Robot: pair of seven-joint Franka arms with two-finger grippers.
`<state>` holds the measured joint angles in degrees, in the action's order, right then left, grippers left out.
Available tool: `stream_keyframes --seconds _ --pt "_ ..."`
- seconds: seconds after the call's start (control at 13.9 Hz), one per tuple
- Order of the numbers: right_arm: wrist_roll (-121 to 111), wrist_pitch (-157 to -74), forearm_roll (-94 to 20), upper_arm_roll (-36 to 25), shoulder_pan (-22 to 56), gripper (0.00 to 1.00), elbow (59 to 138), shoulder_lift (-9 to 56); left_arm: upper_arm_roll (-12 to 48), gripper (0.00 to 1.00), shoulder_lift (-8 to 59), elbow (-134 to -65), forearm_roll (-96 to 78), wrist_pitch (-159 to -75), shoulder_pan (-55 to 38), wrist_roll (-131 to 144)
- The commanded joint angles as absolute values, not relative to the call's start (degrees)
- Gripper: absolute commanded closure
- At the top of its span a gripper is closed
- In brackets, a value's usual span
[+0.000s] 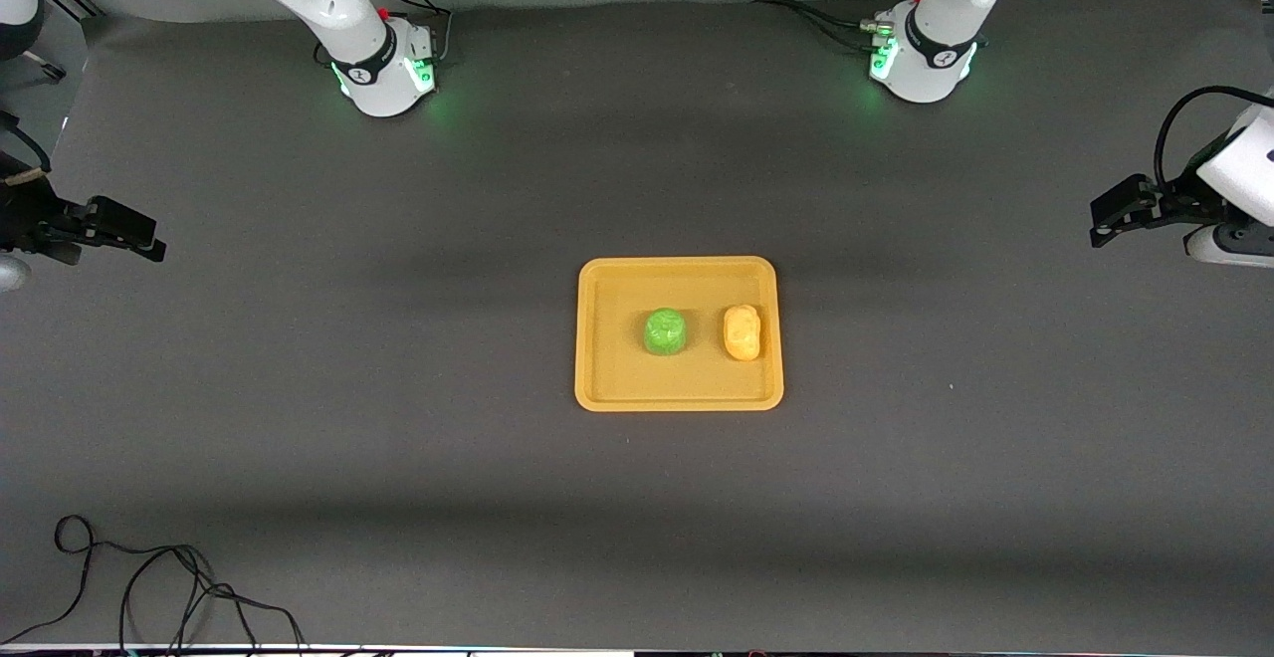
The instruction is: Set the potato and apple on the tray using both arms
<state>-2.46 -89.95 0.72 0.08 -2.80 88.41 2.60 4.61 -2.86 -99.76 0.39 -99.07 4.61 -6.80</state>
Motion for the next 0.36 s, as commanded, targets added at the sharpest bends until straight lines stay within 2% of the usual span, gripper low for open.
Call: stream_keyframes --seconds 0.0,0.29 --pt "-2.4 -89.3 -0.3 -0.2 -2.4 0.00 87.9 2.2 4.7 0.00 -2.5 -98.4 1.1 -98.1 4.7 -7.6" --pt "-2.4 -88.9 -0.3 -0.4 -2.4 0.00 87.9 2.2 4.7 0.00 -2.5 -98.4 1.1 -98.3 4.6 -7.6"
